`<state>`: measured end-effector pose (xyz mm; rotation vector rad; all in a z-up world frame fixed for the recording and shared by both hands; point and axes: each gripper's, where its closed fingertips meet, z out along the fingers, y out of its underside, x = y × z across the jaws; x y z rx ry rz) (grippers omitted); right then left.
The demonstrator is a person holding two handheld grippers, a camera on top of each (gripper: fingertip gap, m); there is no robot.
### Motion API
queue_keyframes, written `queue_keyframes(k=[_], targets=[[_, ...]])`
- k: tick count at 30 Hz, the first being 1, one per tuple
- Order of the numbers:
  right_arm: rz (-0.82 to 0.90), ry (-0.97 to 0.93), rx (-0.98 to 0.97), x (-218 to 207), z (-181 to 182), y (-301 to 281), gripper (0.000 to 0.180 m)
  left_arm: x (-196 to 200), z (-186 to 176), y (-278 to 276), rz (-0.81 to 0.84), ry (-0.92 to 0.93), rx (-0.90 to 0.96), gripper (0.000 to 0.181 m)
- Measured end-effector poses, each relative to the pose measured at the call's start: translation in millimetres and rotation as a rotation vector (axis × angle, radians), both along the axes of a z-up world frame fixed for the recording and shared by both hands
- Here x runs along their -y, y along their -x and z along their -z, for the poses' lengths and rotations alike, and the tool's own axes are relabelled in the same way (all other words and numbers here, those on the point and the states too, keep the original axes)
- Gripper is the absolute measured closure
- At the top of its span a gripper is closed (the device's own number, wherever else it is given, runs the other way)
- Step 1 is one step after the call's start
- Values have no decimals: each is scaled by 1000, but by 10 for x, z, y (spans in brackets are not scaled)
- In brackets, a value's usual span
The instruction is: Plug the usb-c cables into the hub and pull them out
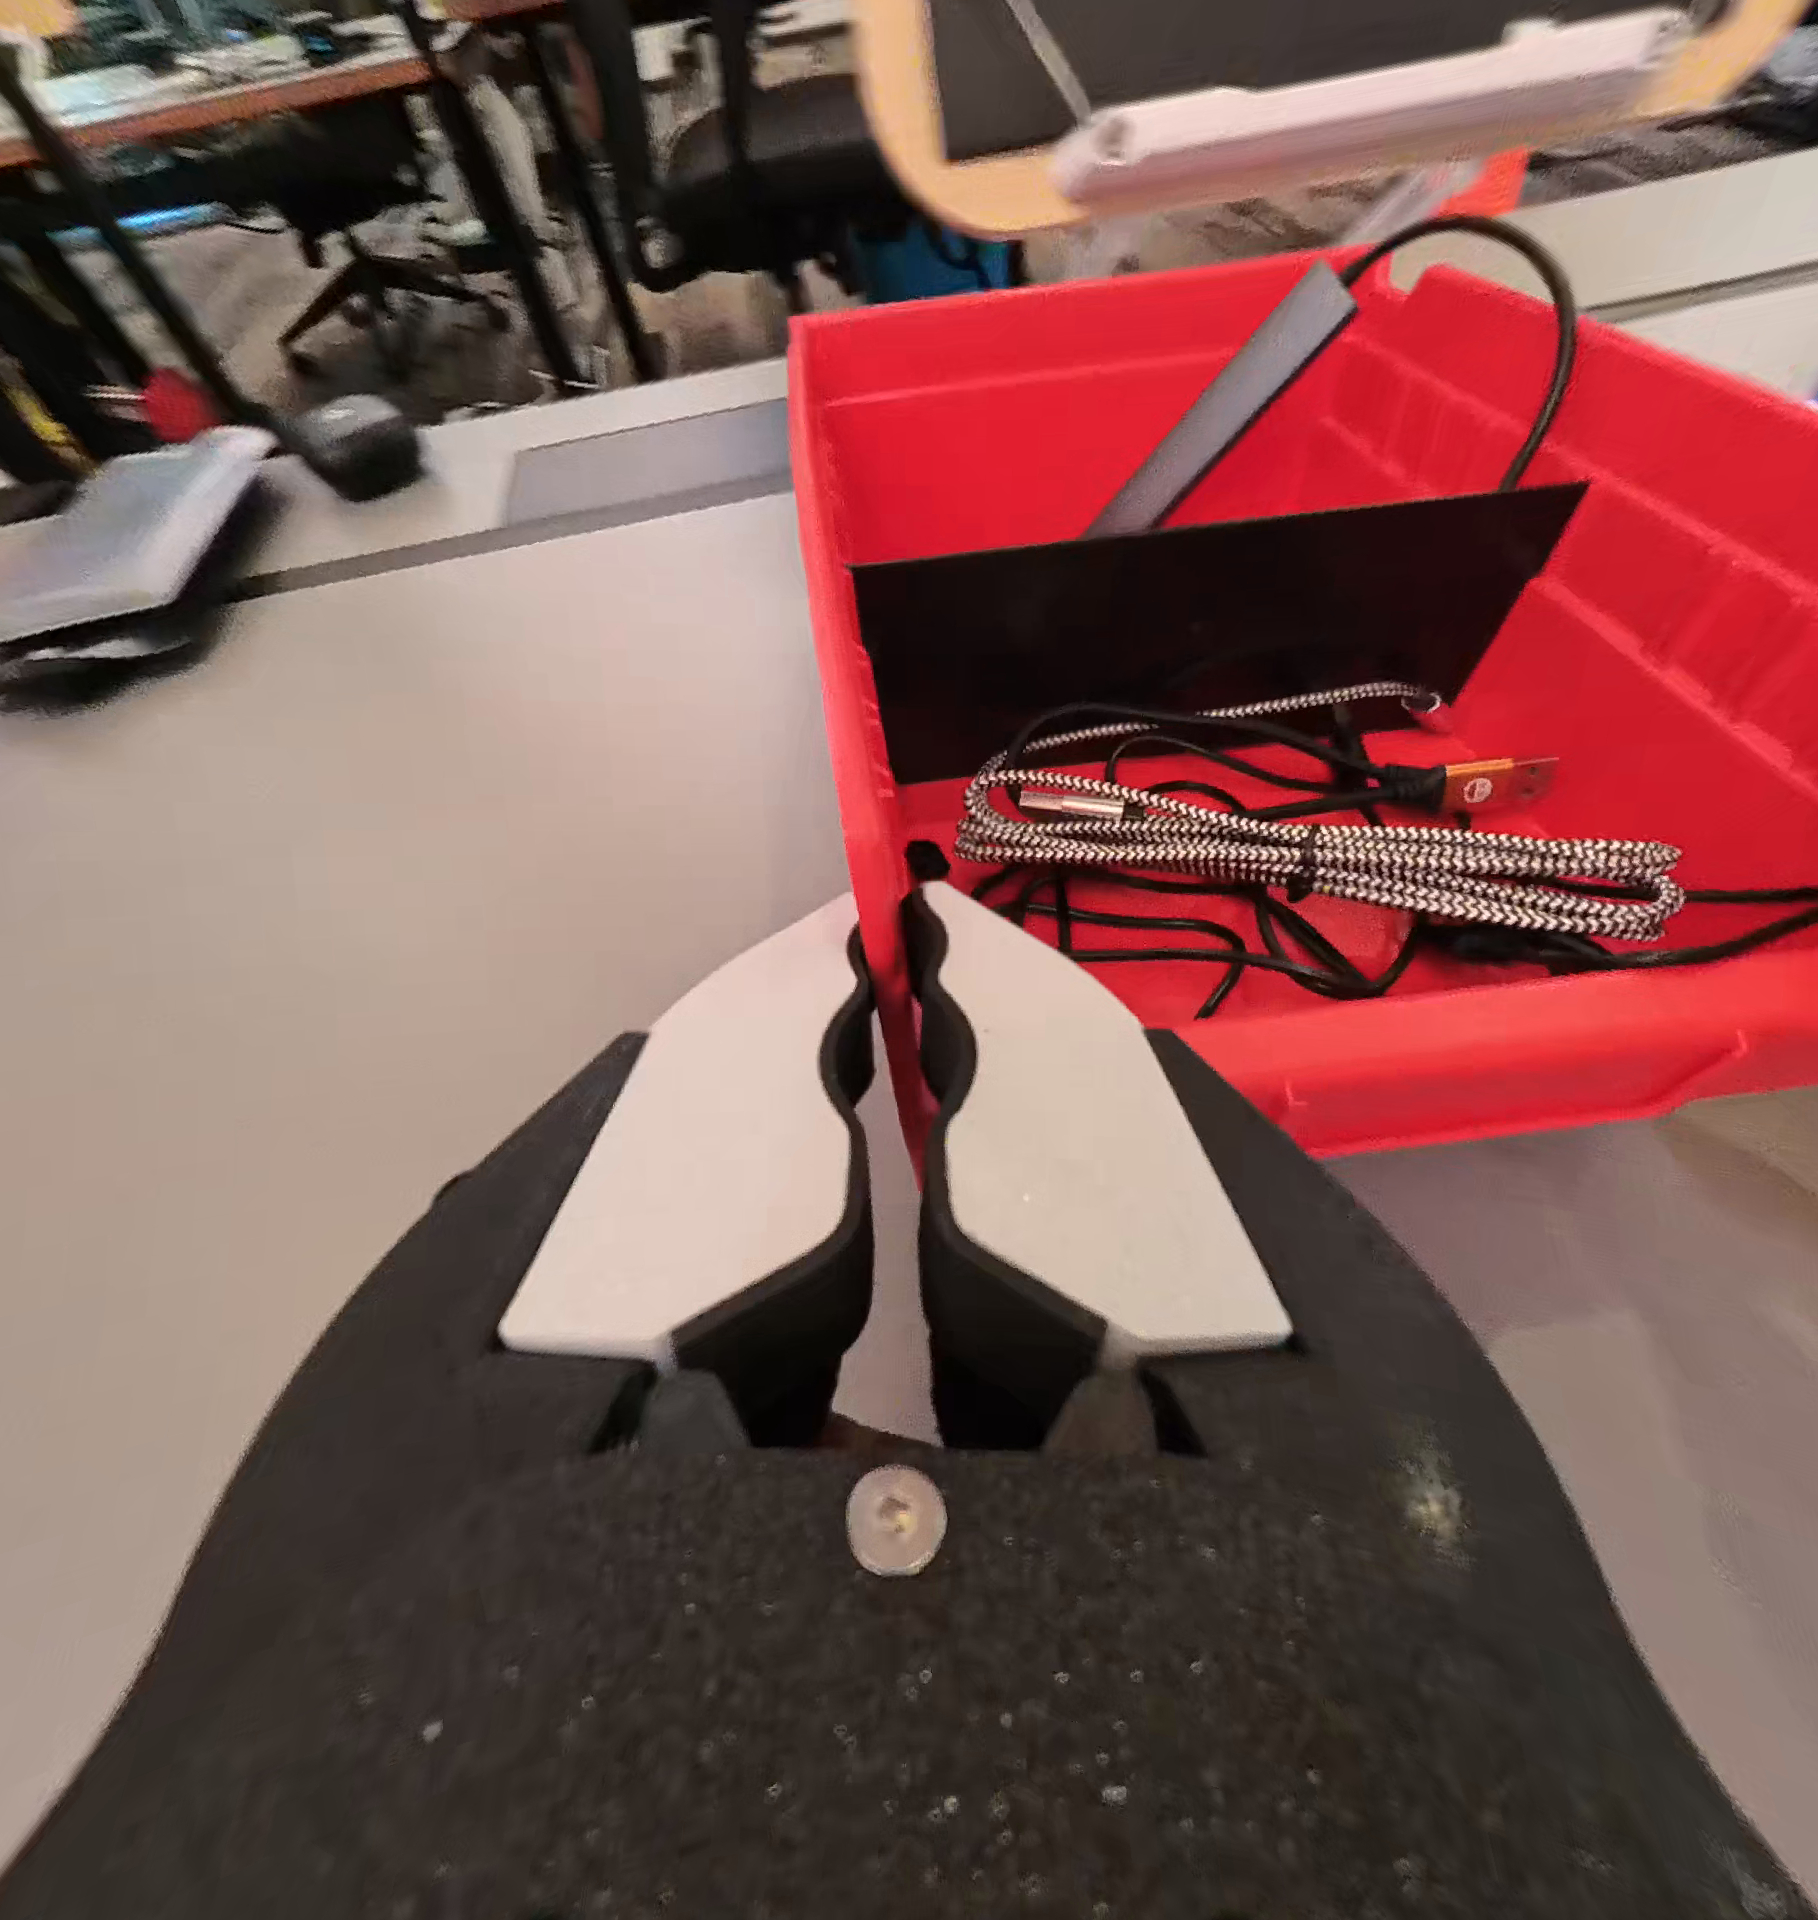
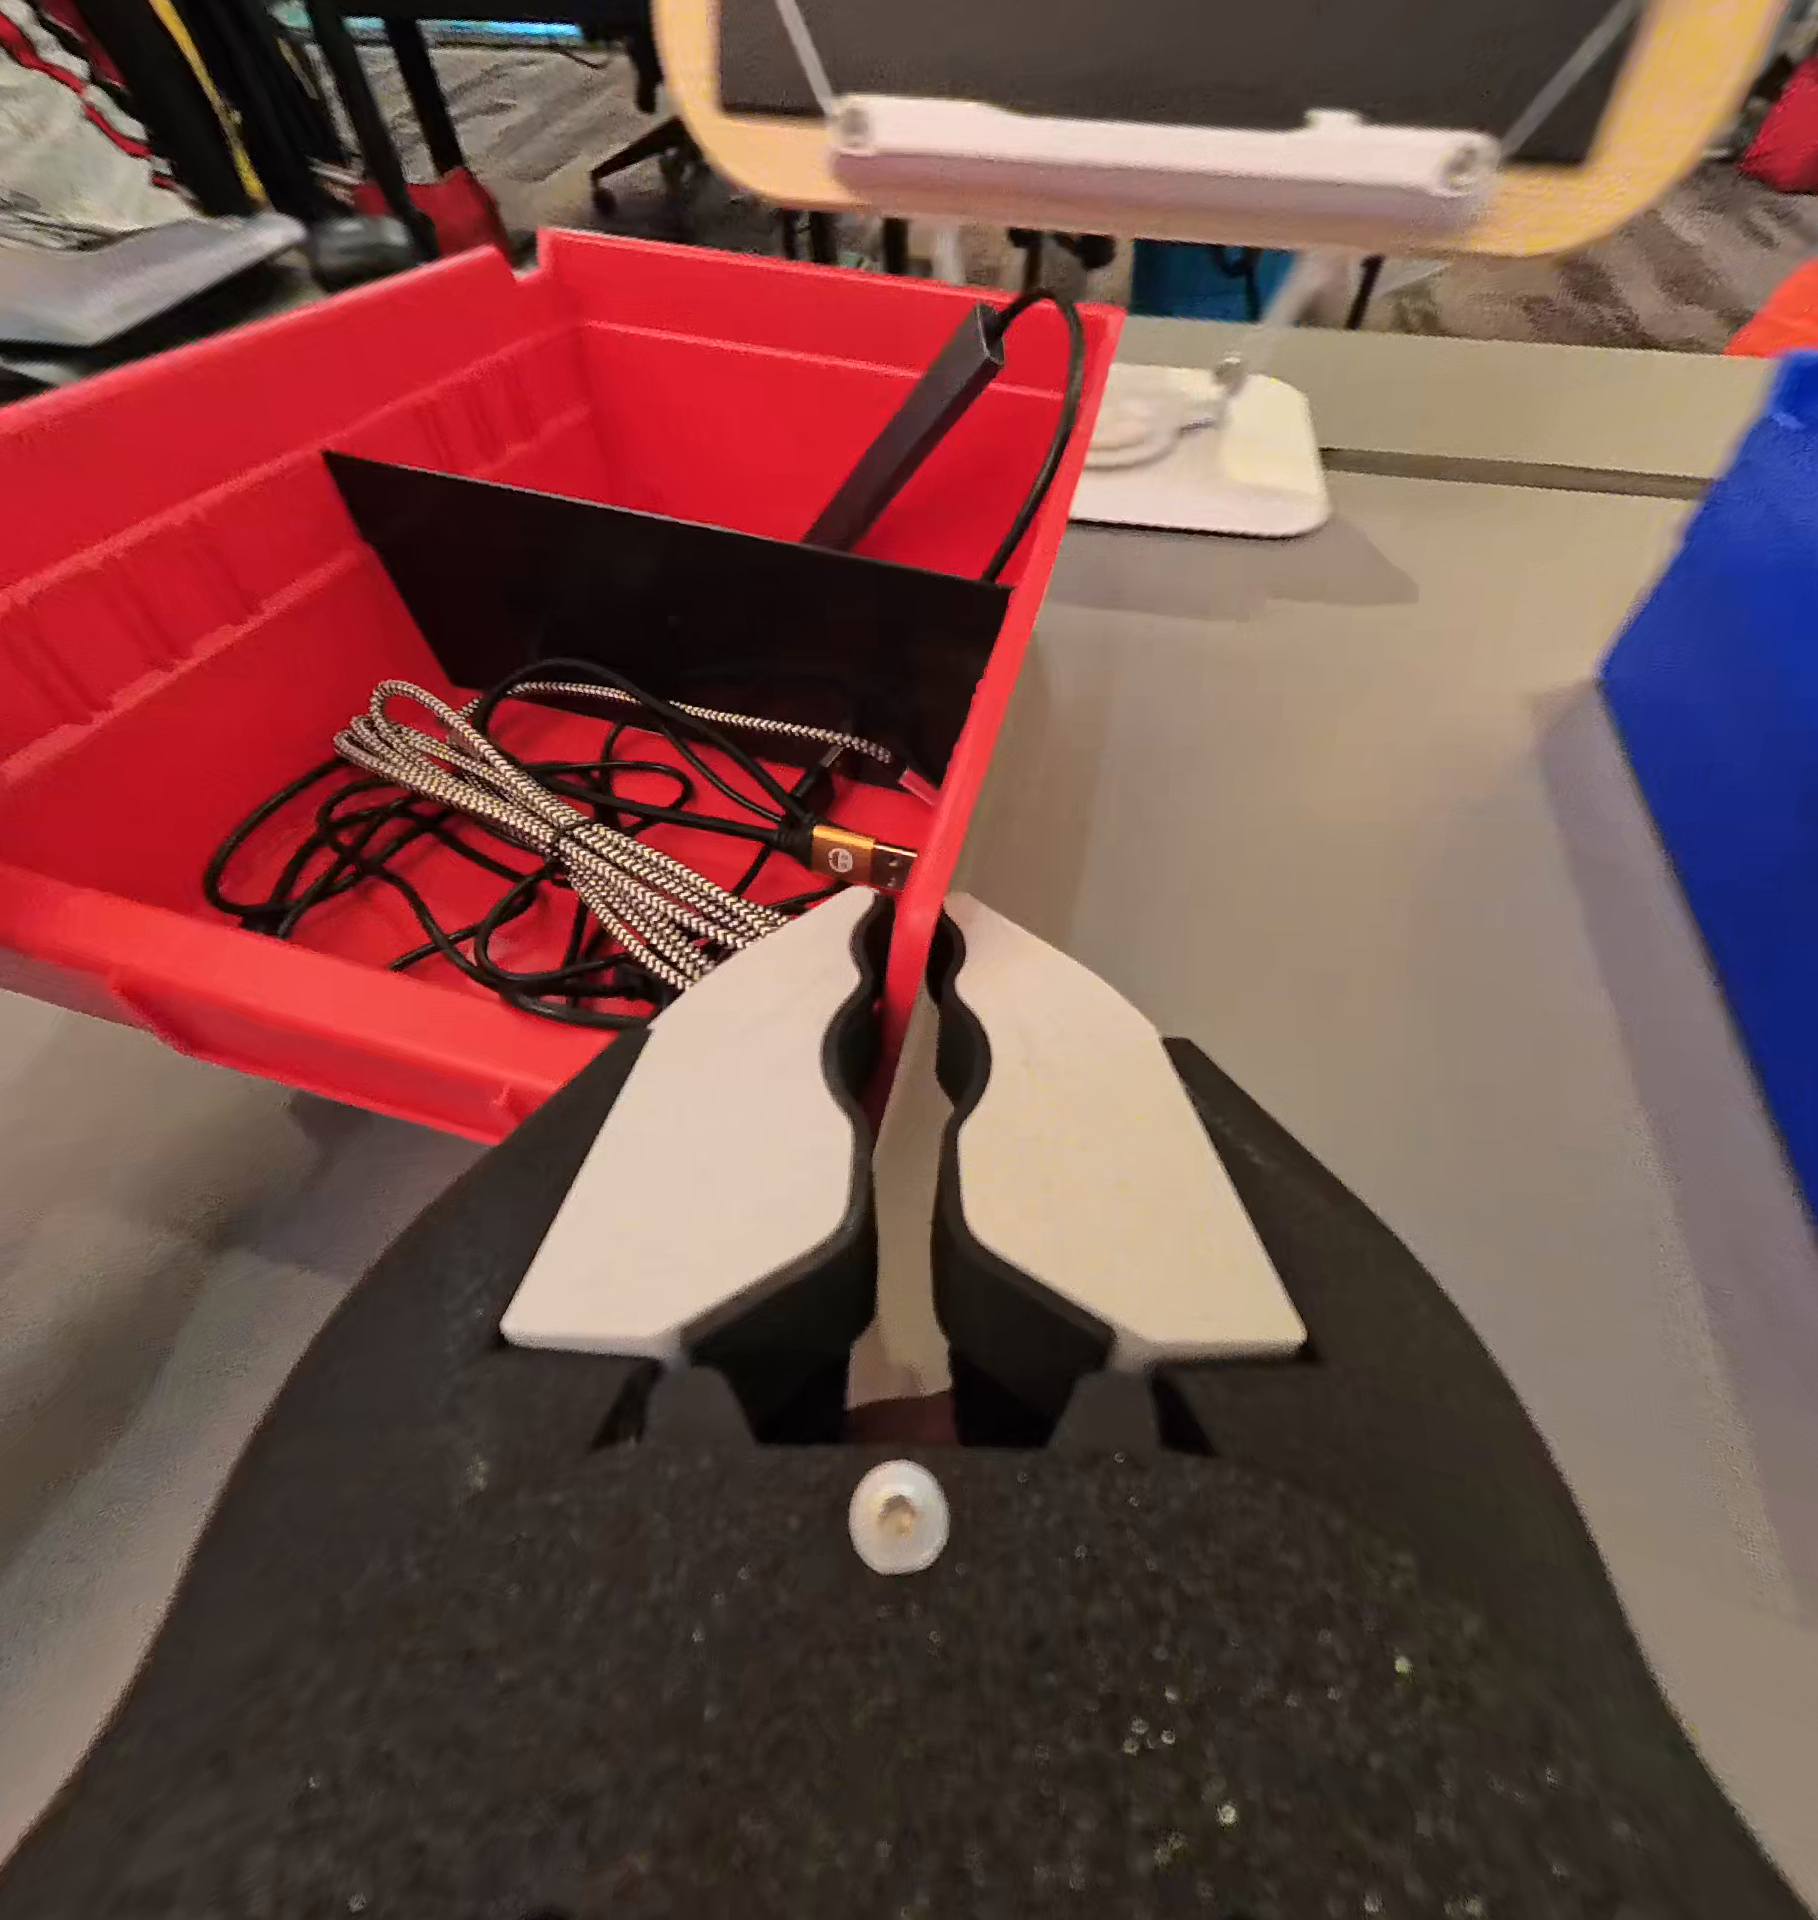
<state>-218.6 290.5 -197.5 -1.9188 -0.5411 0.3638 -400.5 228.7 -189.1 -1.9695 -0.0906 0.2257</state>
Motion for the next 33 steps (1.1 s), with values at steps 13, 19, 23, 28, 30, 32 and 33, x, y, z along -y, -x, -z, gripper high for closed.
queue_keyframes(k=[13, 19, 23, 28, 30, 32, 33], targets=[[-135, -47, 33, 574, 72, 1589, 174, 806, 101, 1535, -266, -15, 112, 179], [-298, -27, 64, 770, 234, 1656, 168, 885, 337, 1617, -321, 49, 249, 177], [-501, 25, 78, 1011, 135, 1517, 161, 923, 343, 1594, -320, 50, 297, 176], [-653, -28, 40, 1143, -158, 753, 158, 917, 340, 1546, -327, 51, 307, 167], [-607, -71, 69, 999, -178, 245, 160, 913, 343, 1547, -332, 55, 296, 165], [-536, -90, 80, 814, -147, -311, 161, 911, 335, 1542, -338, 51, 296, 164], [-490, -92, 73, 715, -119, -596, 161, 909, 332, 1539, -343, 50, 295, 162]])
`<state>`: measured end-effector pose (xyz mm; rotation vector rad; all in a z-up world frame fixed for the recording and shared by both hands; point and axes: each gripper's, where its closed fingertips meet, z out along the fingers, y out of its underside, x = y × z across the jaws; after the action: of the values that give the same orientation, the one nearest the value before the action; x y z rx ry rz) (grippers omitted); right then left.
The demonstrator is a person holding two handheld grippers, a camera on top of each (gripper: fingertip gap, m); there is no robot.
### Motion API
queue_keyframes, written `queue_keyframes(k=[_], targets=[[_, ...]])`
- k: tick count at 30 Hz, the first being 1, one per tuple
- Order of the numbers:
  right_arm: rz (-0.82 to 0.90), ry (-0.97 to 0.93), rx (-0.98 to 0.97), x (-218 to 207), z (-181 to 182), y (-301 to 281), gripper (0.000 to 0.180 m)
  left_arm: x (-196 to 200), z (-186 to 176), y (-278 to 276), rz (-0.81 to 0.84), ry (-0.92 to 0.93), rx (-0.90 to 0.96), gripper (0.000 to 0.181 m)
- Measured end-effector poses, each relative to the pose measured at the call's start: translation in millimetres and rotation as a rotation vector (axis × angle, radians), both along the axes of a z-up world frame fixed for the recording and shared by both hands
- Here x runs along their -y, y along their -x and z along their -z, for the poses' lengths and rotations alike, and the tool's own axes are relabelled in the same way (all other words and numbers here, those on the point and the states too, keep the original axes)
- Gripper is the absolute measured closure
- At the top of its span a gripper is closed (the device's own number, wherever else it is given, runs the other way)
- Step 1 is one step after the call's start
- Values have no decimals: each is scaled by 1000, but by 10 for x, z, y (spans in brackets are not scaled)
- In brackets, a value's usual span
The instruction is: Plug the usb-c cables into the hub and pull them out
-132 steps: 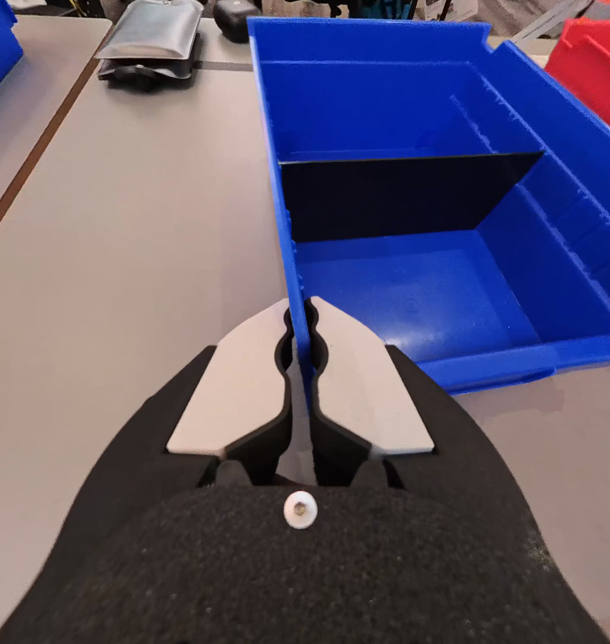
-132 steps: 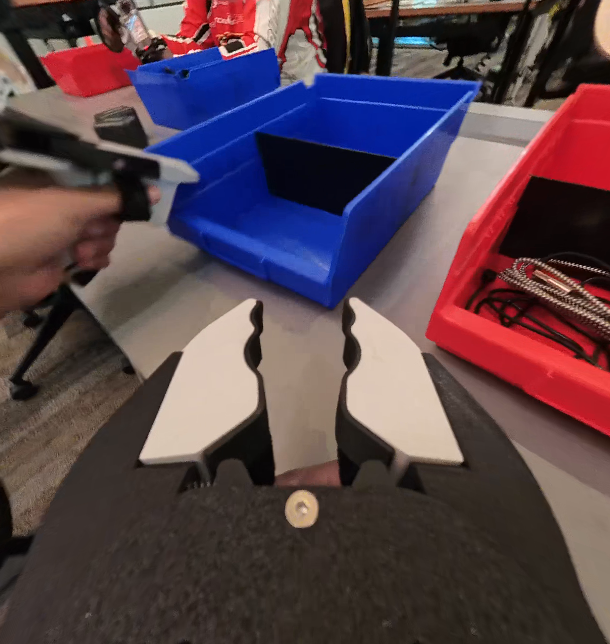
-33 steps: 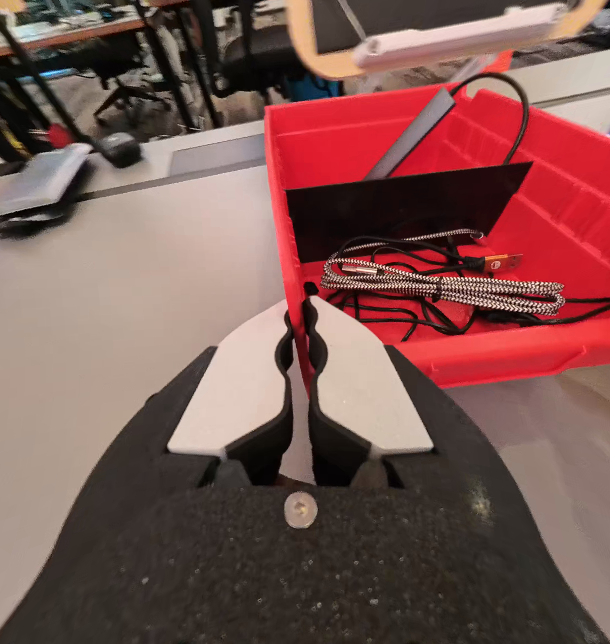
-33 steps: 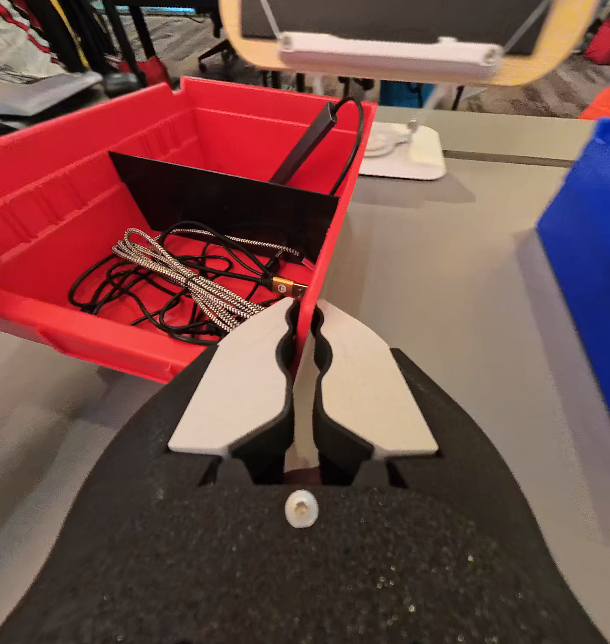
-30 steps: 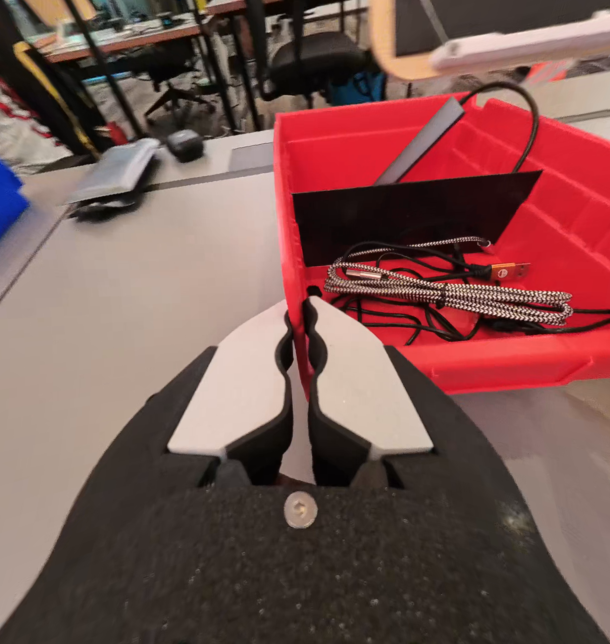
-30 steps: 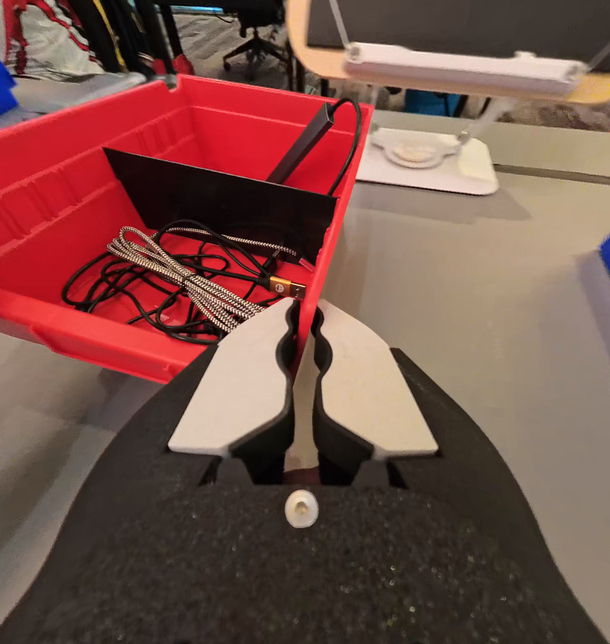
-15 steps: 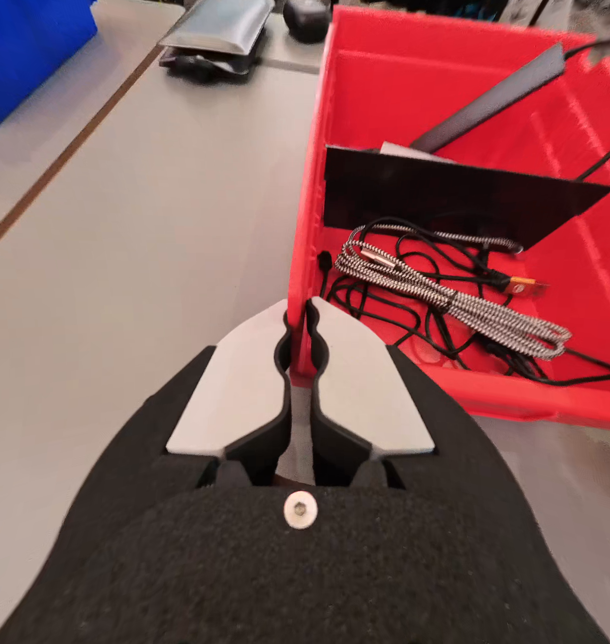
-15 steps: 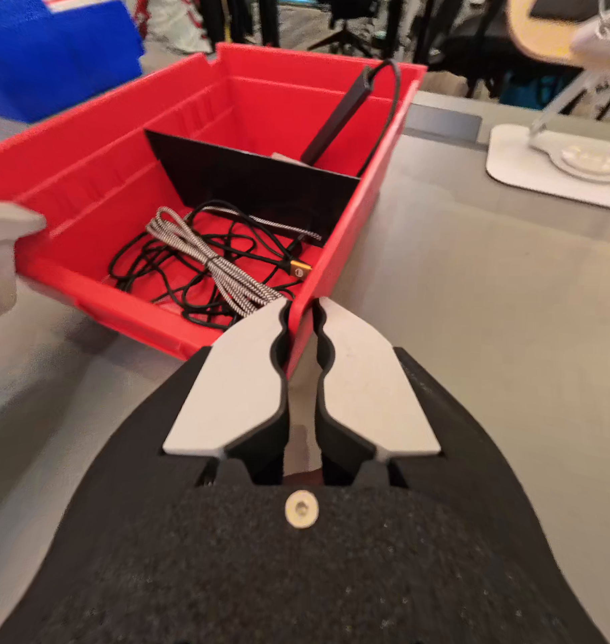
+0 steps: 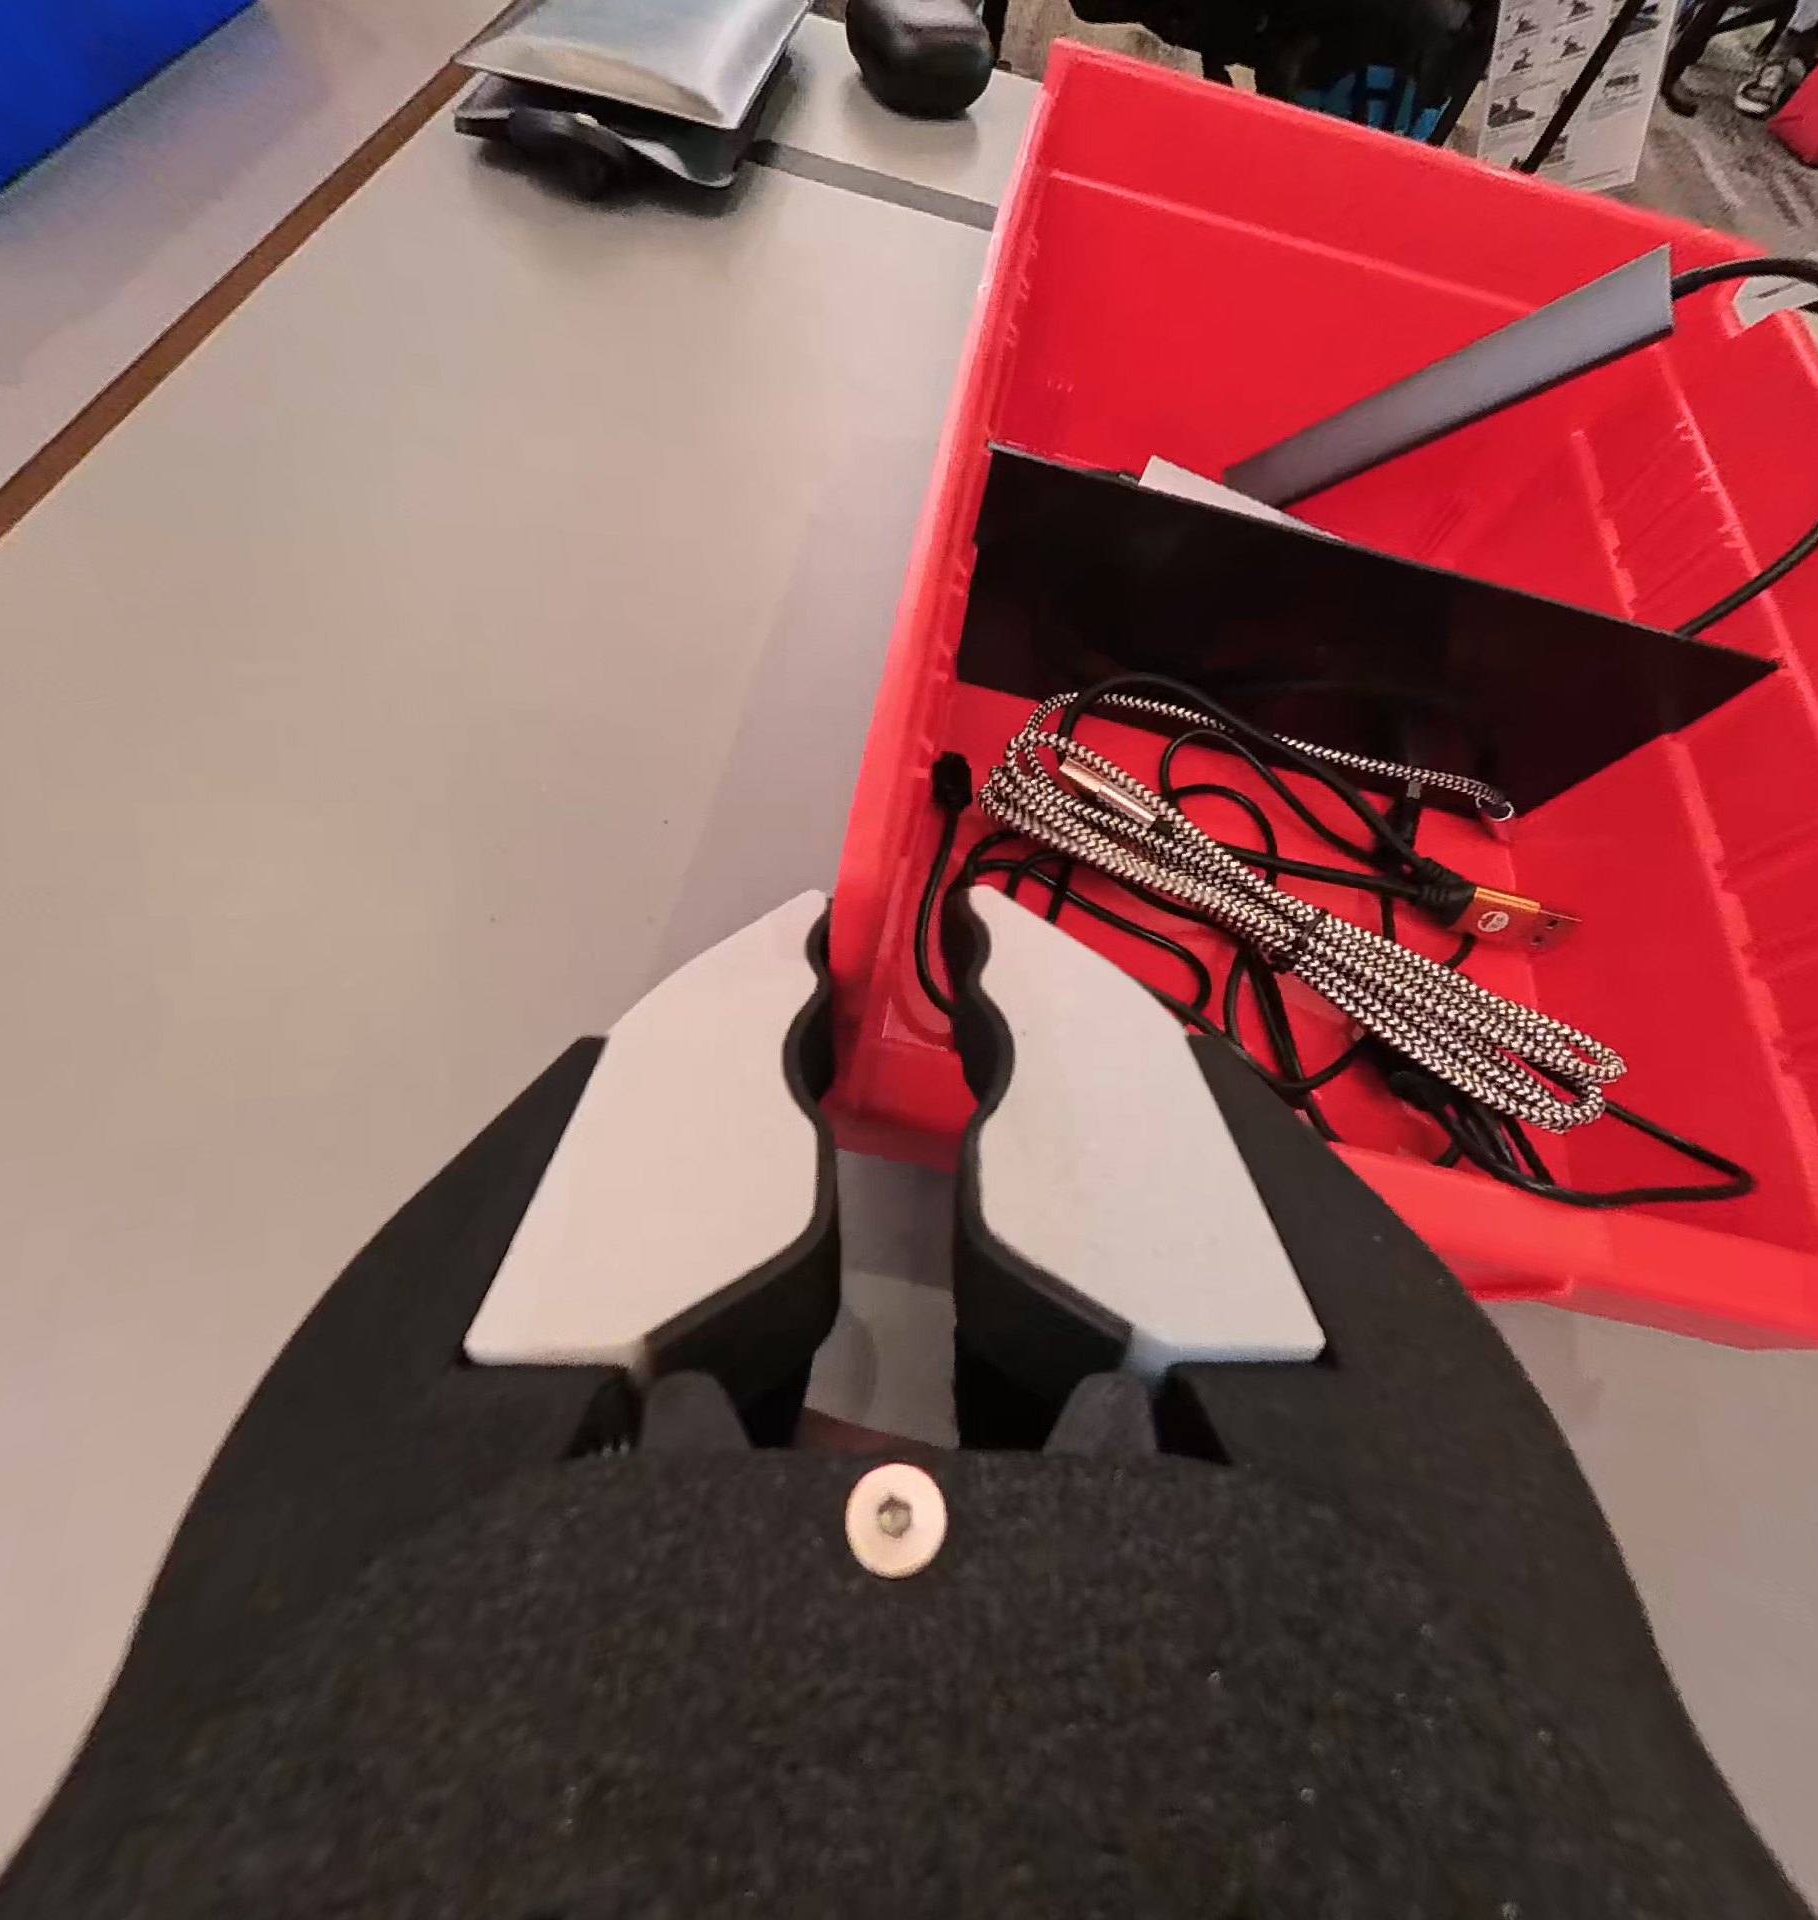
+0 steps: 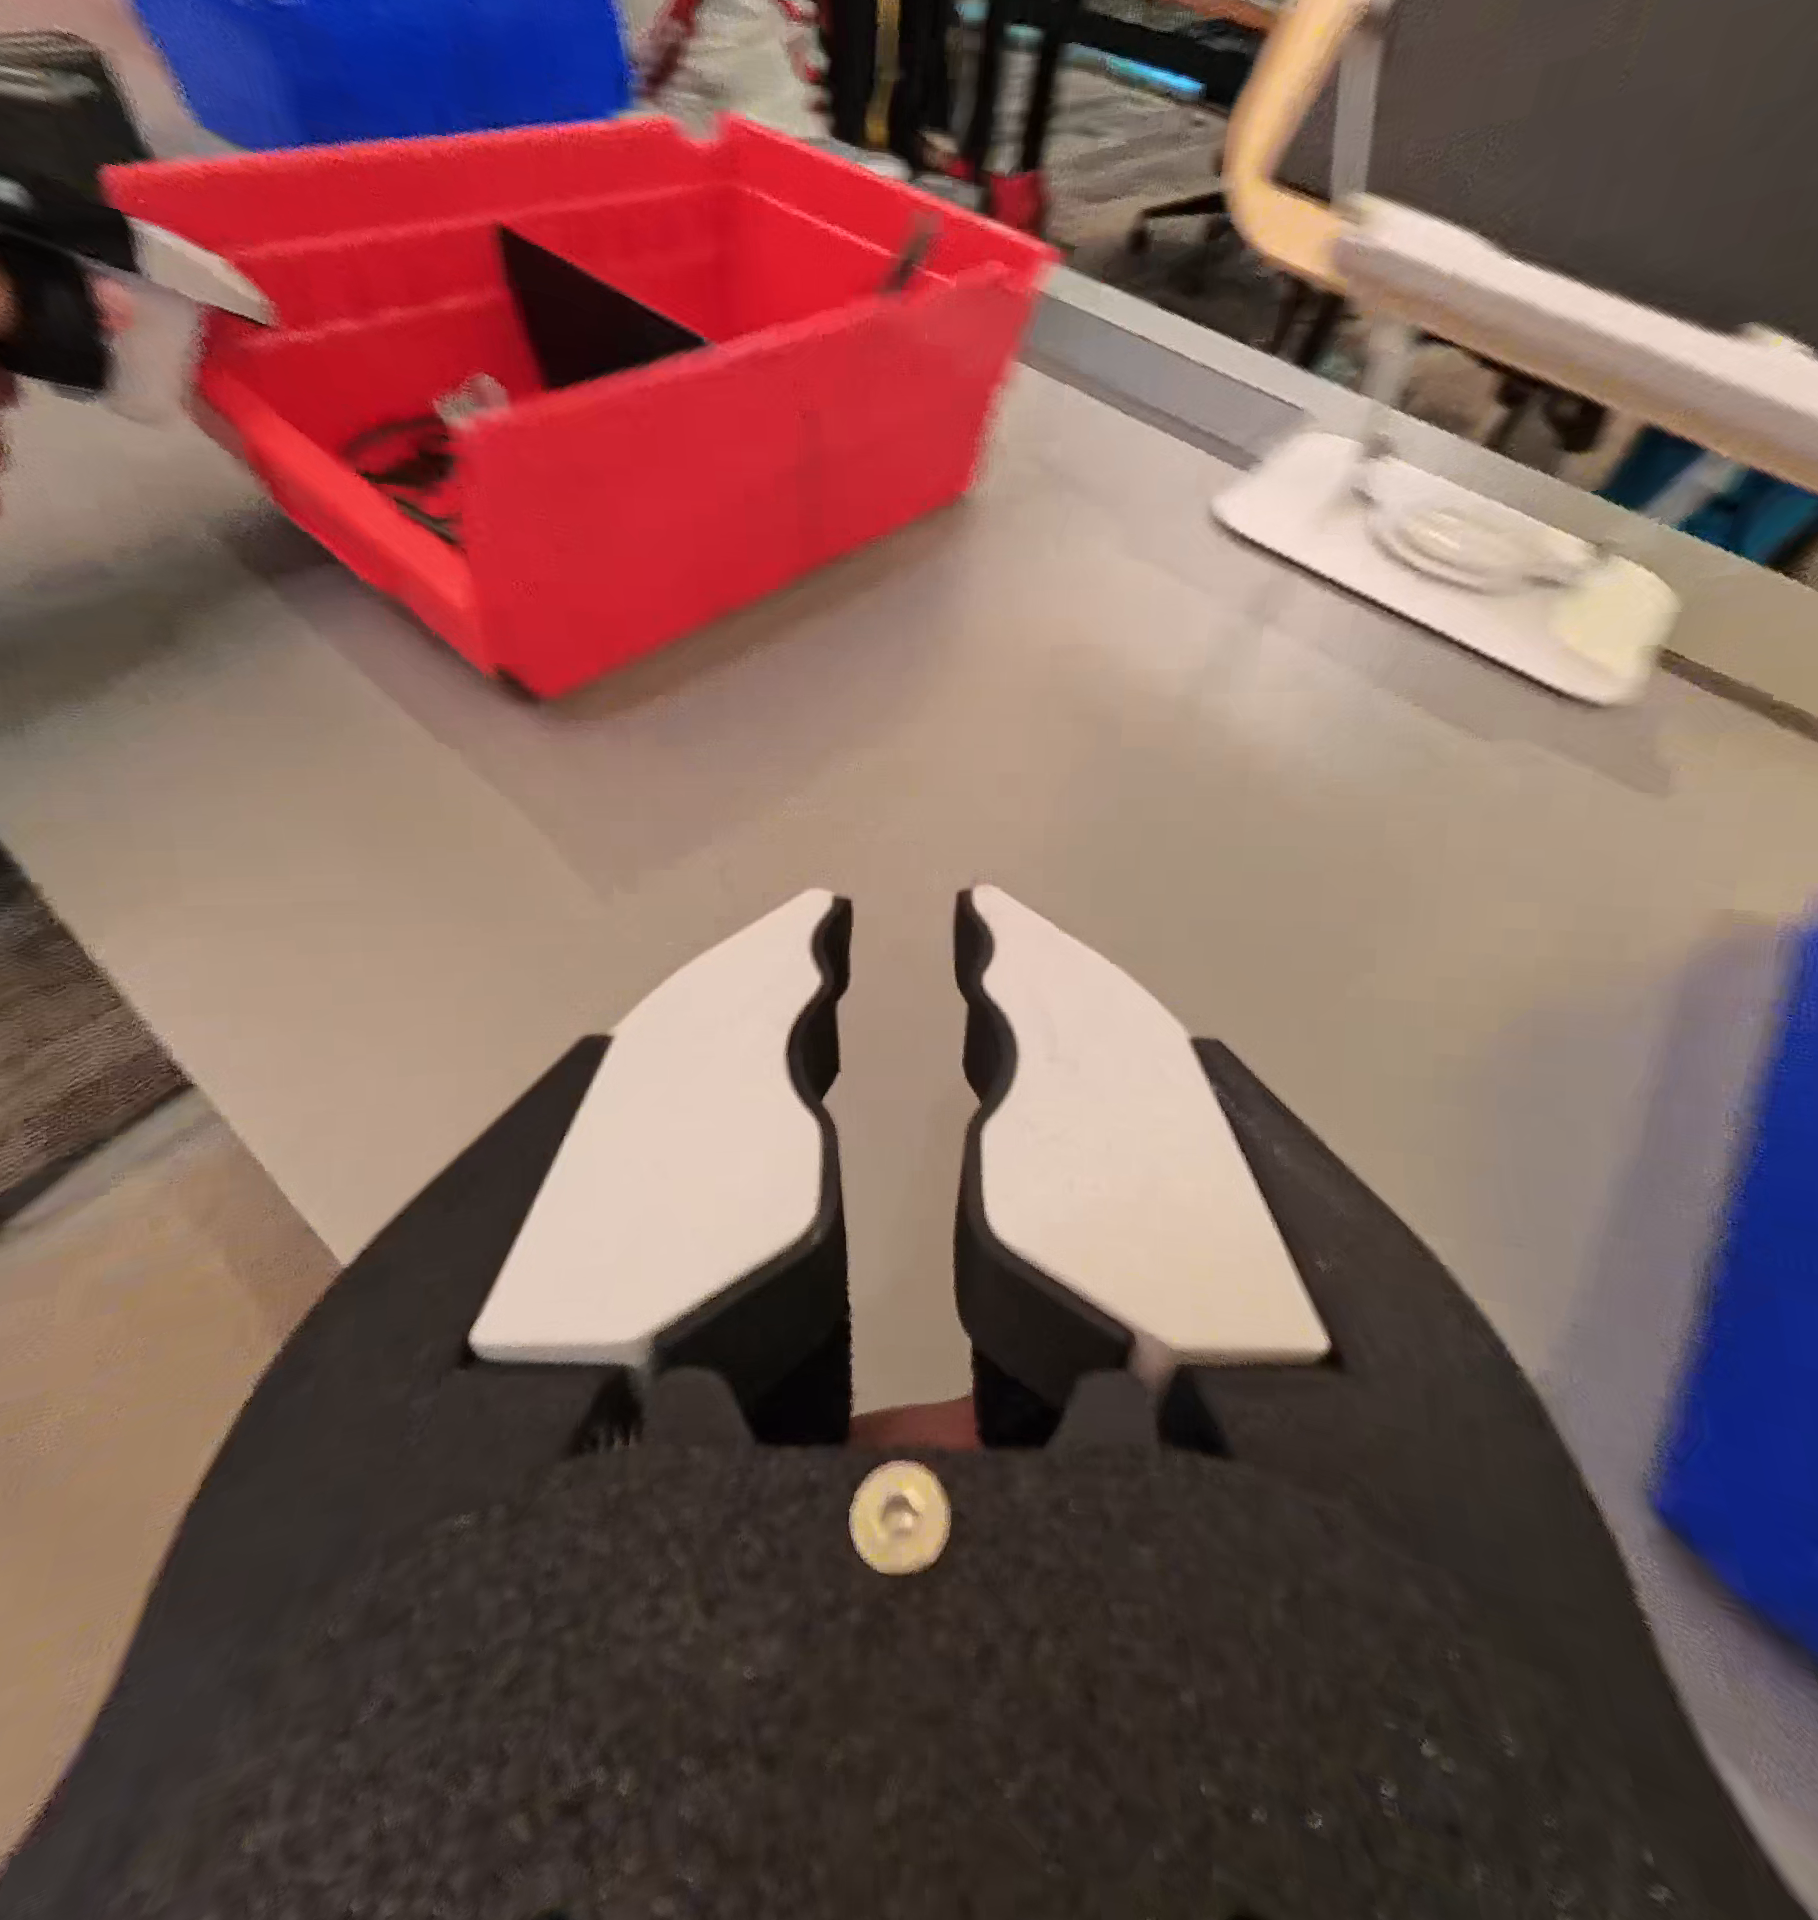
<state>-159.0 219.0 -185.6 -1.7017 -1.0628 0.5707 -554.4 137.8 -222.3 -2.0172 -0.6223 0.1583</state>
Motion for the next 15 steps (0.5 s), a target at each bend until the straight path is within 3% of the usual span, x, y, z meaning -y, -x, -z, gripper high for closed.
queue_keyframes(k=[4, 7, 15], targets=[[170, 105, -143, -269, 138, -955, 163, -13, -2, -12, -27, 23, -42, 155], [245, 144, -238, -419, 113, -1319, 164, -16, -5, -43, -41, 40, -58, 153], [220, 110, -241, -469, 105, -1291, 165, 13, -75, -21, -57, 37, -96, 156]])
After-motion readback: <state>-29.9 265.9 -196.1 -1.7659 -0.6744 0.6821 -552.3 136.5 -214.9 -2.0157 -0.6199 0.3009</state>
